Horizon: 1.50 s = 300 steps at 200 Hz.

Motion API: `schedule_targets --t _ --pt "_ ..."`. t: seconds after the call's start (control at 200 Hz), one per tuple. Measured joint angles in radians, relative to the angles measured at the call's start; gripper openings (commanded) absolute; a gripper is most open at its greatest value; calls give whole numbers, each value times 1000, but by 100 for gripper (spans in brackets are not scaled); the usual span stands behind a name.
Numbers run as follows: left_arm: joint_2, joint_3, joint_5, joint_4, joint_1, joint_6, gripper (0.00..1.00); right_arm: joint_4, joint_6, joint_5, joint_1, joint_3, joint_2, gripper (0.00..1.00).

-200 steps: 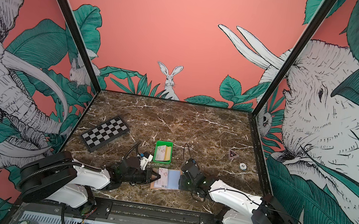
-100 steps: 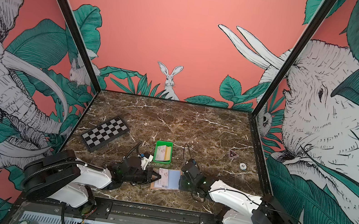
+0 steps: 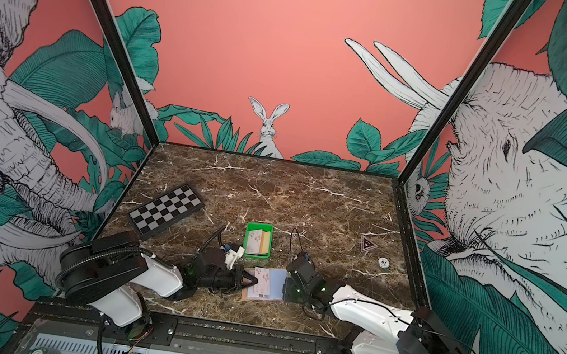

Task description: Put the credit cards into the card holder

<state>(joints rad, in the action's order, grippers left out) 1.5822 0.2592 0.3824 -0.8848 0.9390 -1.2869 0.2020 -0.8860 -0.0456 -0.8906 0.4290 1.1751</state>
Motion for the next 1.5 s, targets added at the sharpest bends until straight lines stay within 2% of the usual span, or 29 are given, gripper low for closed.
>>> schedule_targets --t 0.285,1.41,1.5 --pt "0 1 4 11 2 -5 0 -3 -2 0 -4 -4 0 24" --pt "4 66 19 108 25 -13 0 -14 -5 3 -12 -12 -1 19" --pt "2 72 13 138 26 -2 4 -20 -5 4 -12 -16 -4 19"
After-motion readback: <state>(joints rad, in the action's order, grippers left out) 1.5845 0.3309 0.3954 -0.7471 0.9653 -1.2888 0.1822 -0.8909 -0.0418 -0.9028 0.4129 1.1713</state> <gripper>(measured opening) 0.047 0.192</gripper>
